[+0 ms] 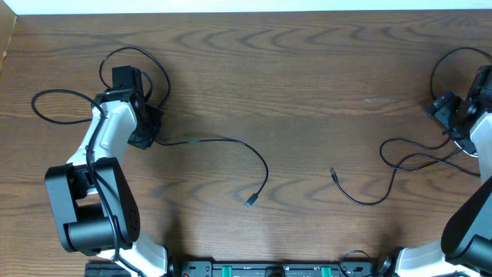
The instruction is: Untangle cables
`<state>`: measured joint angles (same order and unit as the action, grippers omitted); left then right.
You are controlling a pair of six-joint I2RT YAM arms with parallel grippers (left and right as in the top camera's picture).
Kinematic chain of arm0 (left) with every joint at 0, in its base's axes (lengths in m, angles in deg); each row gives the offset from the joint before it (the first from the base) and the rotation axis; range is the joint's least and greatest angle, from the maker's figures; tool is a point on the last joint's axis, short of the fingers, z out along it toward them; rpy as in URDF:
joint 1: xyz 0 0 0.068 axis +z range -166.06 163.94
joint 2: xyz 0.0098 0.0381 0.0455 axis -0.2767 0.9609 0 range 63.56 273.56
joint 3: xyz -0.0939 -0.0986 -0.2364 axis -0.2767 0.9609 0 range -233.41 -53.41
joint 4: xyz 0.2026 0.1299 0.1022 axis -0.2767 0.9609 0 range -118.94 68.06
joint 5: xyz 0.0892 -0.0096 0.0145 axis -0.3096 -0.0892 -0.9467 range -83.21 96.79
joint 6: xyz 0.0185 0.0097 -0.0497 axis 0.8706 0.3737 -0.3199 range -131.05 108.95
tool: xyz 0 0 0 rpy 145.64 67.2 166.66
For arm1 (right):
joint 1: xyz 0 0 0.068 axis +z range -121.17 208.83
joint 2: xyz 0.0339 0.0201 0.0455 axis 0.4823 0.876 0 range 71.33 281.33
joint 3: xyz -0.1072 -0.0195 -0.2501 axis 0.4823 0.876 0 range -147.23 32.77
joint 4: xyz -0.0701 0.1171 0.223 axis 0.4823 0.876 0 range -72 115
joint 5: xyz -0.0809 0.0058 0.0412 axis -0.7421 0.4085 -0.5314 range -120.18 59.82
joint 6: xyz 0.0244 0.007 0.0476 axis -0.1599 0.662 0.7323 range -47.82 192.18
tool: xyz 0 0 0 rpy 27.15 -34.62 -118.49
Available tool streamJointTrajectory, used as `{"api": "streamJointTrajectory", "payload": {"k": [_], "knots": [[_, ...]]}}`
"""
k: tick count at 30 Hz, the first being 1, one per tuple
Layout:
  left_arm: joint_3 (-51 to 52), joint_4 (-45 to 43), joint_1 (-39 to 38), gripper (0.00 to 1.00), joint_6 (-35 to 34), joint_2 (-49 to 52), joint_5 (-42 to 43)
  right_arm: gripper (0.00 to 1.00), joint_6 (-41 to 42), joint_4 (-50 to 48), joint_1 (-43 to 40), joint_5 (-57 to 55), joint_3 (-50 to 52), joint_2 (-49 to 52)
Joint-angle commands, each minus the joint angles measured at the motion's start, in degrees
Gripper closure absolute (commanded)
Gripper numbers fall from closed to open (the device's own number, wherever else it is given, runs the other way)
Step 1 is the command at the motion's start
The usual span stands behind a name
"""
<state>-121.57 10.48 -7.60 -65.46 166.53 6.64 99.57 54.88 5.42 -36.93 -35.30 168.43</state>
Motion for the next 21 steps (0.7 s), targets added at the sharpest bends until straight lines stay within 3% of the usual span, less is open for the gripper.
{"api": "streamJointTrajectory", "payload": {"k": [1,6,11,16,19,21], "knots": [[0.46,0.17,-0.09,0.86,-0.76,0.76,-0.31,0.01,-0.24,1.46,0.13,5.49,0.42,-0.33],[0.46,-0.11,-0.22,0.92,-0.76,0.76,-0.24,0.01,-2.49,3.89,2.4,10.45,0.44,-0.33],[0.46,-3.78,-1.95,0.92,2.56,0.76,5.88,0.01,-6.67,3.78,6.64,15.1,0.44,-0.33],[0.46,-5.33,-5.75,0.92,3.58,0.76,6.36,0.01,-6.67,3.19,12.41,15.1,0.44,-0.33],[0.46,-5.86,-7.87,0.91,3.58,0.76,5.9,0.01,-6.67,2.71,15.91,15.08,0.44,-0.33],[0.46,-5.95,-9.01,0.83,3.58,0.76,4.87,0.01,-6.58,2.45,18.1,15.08,0.44,-0.33]]}}
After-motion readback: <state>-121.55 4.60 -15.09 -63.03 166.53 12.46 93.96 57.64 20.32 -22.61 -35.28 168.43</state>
